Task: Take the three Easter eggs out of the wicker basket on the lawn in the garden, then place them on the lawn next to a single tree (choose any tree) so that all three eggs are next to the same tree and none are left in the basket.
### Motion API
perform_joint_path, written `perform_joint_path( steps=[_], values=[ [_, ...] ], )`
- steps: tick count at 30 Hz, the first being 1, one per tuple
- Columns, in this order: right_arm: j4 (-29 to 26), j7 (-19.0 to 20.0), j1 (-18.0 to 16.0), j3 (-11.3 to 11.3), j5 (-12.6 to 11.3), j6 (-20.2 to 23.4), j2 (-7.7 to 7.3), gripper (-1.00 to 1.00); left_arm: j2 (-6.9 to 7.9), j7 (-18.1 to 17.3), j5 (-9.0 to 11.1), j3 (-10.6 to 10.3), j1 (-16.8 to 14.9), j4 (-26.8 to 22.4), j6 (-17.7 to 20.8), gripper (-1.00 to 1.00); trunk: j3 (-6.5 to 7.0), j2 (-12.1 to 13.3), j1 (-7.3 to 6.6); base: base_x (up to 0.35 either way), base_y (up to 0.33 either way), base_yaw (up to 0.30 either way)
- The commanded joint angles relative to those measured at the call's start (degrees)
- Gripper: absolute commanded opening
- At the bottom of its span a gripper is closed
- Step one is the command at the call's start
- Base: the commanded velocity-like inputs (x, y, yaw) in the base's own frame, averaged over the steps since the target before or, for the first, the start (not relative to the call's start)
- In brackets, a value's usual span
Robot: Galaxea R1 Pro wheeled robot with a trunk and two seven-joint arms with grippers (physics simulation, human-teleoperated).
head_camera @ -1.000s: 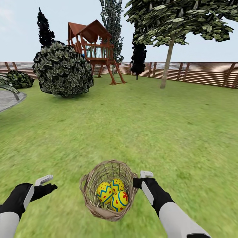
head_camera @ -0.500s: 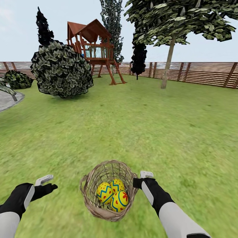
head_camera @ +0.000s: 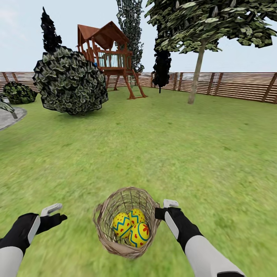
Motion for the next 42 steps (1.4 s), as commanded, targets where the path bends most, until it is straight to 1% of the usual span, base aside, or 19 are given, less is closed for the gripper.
perform_joint_path(
  steps=[1,21,35,42],
  values=[
    [-0.1,-0.5,0.0,0.0,-0.8,0.2,0.02,-1.0,0.02,-0.3,0.0,0.2,0.0,0.0,0.3,1.0,-0.06,0.0,0.03,0.284,0.0,0.0],
    [-0.1,-0.5,0.0,-0.1,-0.9,0.2,0.02,-1.0,-0.12,-0.3,0.0,0.2,0.0,0.0,0.3,1.0,-0.06,0.0,0.03,0.269,0.0,0.0],
    [-0.6,-0.3,0.0,-0.6,-0.8,0.4,0.02,-1.0,-0.16,-0.2,0.0,0.2,0.0,-0.1,0.3,1.0,-0.06,0.0,0.03,0.261,0.0,-0.001],
    [-0.6,-0.3,0.0,-0.6,-0.9,0.4,0.02,-1.0,-0.2,-0.2,0.0,0.2,0.0,0.0,0.3,1.0,0.08,0.0,0.03,0.261,0.0,-0.22]
  ],
)
